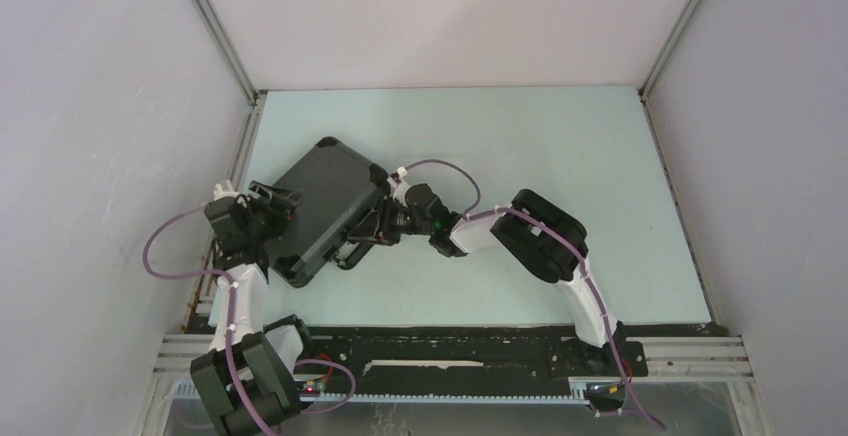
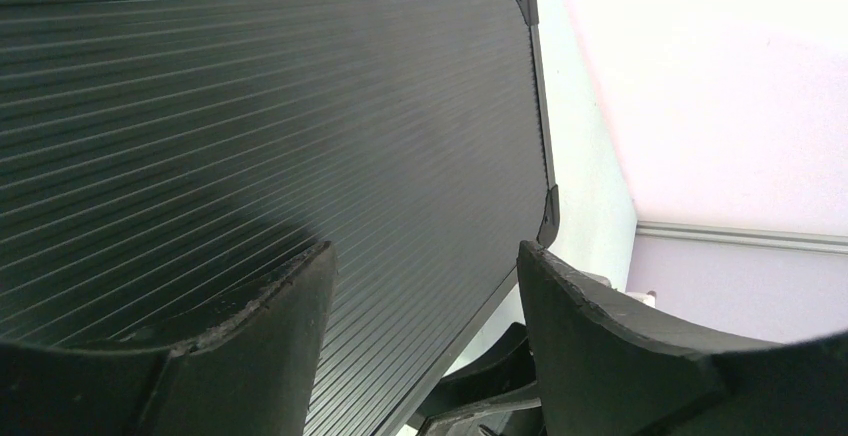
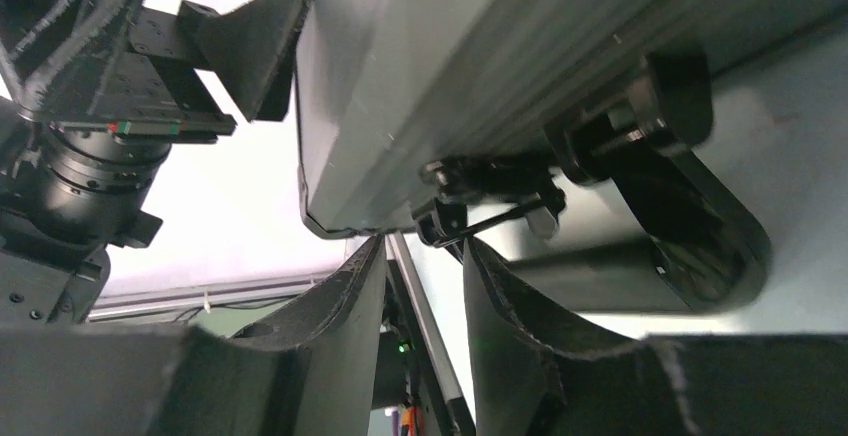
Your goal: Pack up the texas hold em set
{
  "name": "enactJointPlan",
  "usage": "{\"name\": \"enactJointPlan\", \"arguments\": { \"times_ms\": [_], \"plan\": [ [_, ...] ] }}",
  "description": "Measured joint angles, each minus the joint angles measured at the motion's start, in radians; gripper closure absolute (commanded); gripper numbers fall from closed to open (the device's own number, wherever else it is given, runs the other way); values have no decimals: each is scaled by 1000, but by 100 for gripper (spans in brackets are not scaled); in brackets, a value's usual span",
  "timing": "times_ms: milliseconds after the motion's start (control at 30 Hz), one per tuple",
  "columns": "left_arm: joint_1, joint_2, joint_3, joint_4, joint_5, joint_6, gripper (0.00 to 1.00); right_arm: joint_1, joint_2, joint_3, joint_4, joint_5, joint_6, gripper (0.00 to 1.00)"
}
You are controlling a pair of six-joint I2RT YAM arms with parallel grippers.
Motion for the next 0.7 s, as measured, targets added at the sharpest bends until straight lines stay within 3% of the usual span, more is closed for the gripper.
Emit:
{"name": "enactJointPlan", "arguments": {
  "times_ms": [200,700],
  "plan": [
    [0,0,0,0,0,0,26,0,35,87,-26,-5,-5,51],
    [2,0,0,0,0,0,26,0,44,143,-132,-40,-25,51]
  ]
}}
